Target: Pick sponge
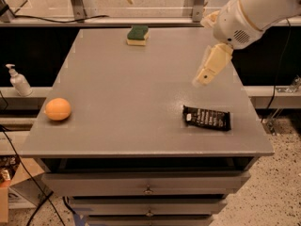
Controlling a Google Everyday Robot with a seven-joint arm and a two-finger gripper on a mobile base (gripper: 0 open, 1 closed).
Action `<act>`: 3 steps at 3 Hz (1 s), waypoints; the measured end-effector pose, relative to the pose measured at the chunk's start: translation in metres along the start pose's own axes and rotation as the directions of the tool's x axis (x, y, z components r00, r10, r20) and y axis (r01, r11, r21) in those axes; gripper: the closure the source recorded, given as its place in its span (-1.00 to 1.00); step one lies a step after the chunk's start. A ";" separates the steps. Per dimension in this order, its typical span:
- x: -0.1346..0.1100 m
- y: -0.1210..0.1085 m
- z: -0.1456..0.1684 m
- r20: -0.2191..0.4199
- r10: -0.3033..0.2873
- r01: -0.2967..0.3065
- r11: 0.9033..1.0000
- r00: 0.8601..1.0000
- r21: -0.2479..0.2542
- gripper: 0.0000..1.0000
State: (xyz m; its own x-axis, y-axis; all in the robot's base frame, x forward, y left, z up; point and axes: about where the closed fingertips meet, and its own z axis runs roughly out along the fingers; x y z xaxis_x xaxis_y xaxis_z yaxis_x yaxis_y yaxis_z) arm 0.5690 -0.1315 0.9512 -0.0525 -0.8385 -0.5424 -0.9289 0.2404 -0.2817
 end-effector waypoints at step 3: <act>-0.026 -0.082 0.085 0.237 0.156 -0.170 0.985 0.959 0.042 -1.00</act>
Offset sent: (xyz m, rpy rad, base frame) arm 0.1212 0.0471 -0.0286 0.2696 -0.0854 -0.0925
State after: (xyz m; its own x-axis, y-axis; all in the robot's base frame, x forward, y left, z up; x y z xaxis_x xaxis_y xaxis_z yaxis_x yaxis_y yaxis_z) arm 0.6775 -0.0876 0.9216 -0.1081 -0.6510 -0.7514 -0.8903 0.3997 -0.2182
